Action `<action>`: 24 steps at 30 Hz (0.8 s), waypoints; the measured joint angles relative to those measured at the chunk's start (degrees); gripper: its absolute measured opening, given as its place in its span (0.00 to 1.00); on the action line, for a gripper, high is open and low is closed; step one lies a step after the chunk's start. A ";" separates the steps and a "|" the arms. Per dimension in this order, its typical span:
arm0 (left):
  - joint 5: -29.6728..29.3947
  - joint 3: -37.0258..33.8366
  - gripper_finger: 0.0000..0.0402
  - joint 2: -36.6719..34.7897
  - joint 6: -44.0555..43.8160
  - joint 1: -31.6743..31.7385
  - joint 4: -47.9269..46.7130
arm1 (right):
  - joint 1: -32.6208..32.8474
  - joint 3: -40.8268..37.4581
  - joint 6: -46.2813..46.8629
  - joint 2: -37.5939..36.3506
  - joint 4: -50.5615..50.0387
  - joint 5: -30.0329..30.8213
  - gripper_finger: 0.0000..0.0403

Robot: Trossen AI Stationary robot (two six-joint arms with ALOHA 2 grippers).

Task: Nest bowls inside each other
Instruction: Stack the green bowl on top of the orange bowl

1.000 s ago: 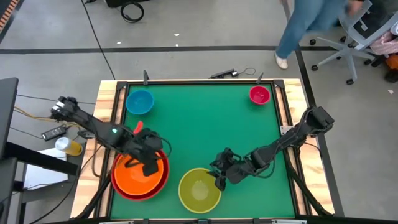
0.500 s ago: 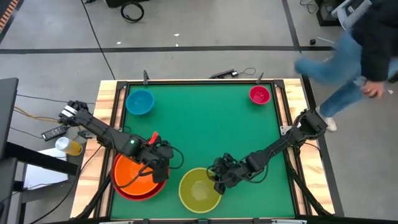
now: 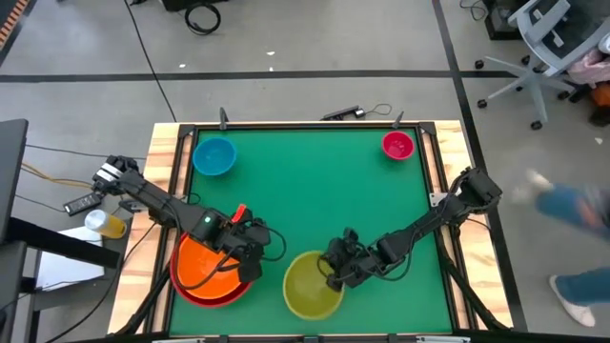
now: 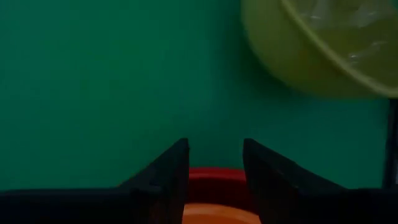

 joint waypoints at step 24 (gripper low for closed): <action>-17.06 0.00 0.38 -0.26 18.01 18.77 2.56 | -15.37 0.04 -22.32 -4.31 -0.87 33.95 0.06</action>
